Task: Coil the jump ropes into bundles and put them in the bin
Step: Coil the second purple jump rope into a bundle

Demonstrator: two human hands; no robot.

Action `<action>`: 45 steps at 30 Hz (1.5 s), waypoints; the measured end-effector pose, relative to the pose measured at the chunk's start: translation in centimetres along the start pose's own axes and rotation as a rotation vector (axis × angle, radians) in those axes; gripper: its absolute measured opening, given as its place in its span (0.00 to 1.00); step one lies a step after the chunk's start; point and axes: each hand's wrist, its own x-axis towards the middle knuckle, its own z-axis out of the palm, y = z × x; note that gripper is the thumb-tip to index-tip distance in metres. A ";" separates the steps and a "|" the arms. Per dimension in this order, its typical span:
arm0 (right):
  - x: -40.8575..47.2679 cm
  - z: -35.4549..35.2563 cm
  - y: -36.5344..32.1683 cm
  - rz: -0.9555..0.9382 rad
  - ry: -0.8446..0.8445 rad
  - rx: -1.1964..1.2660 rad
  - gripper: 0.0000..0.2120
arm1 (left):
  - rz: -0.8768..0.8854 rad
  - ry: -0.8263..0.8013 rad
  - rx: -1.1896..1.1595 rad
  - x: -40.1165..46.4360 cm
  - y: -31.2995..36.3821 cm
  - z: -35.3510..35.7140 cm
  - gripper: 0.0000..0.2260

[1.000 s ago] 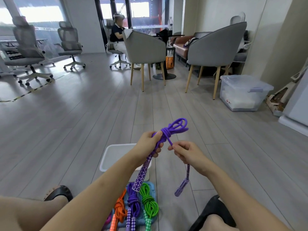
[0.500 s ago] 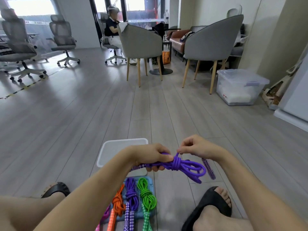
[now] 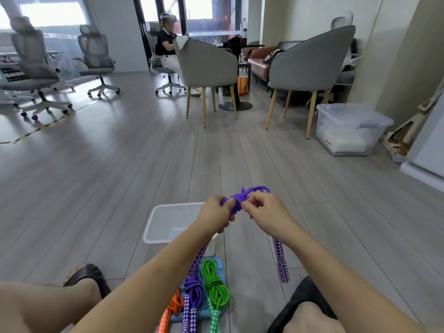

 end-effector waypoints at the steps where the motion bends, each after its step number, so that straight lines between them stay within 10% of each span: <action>1: -0.1 0.1 -0.2 0.007 -0.004 0.062 0.11 | 0.002 0.025 -0.077 -0.1 0.3 0.0 0.12; 10: 0.4 -1.9 0.0 0.124 -0.183 0.535 0.07 | 0.177 -0.053 -0.367 -2.0 3.6 0.7 0.12; 35: 0.6 -7.4 -1.6 -0.083 -0.337 0.533 0.13 | 0.304 -0.544 -0.278 -1.6 5.2 -4.5 0.15; 45: 0.2 -7.5 -2.3 -0.112 -0.264 0.490 0.13 | 0.275 -0.450 -0.157 -1.5 5.9 -4.5 0.13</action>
